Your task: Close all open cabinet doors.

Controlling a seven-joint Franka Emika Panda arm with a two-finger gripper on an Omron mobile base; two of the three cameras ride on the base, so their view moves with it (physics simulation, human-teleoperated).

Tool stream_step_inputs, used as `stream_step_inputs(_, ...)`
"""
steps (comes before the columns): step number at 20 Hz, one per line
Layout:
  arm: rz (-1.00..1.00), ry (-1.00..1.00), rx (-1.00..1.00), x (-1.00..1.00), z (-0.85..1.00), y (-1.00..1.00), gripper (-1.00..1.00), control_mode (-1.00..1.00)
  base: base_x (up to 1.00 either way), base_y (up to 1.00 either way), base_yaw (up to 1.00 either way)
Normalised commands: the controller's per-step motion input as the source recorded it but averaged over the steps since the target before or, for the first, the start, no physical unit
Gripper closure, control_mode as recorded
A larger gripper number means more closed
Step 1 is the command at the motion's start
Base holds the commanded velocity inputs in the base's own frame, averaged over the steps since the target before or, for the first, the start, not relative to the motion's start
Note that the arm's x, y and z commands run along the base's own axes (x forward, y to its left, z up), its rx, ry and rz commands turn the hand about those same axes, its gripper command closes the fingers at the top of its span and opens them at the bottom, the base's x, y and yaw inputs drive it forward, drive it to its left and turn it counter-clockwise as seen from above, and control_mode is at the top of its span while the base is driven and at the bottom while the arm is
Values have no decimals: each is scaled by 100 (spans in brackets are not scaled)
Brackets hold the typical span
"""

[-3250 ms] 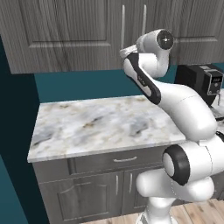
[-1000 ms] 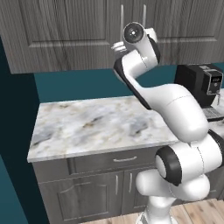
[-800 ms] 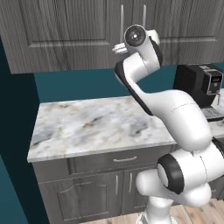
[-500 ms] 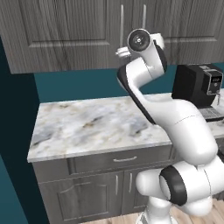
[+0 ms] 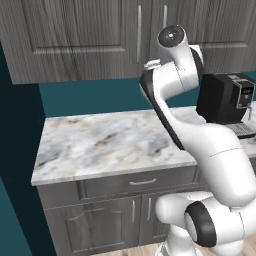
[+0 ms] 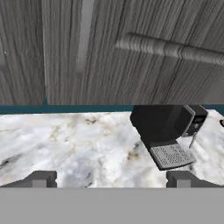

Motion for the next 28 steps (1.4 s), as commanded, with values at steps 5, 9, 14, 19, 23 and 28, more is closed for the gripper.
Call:
stream_step_inputs(5, -12, 23, 17, -78, -10, -2, -100, -100, 0, 0, 0)
stream_step_inputs(9, -3, 15, 28, -81, -26, 0, -100, -100, 0, 0, 0)
stream_step_inputs(14, 0, 24, 42, -29, -46, -4, -100, -100, 0, 0, 0)
stream_step_inputs(19, 4, 19, 25, -4, -86, 0, -100, -100, 0, 0, 0)
stream_step_inputs(23, 17, 0, 0, -36, -89, 0, -100, -100, 0, 0, 0)
stream_step_inputs(28, 39, -1, -13, -21, -32, 0, -100, -100, 0, 0, 0)
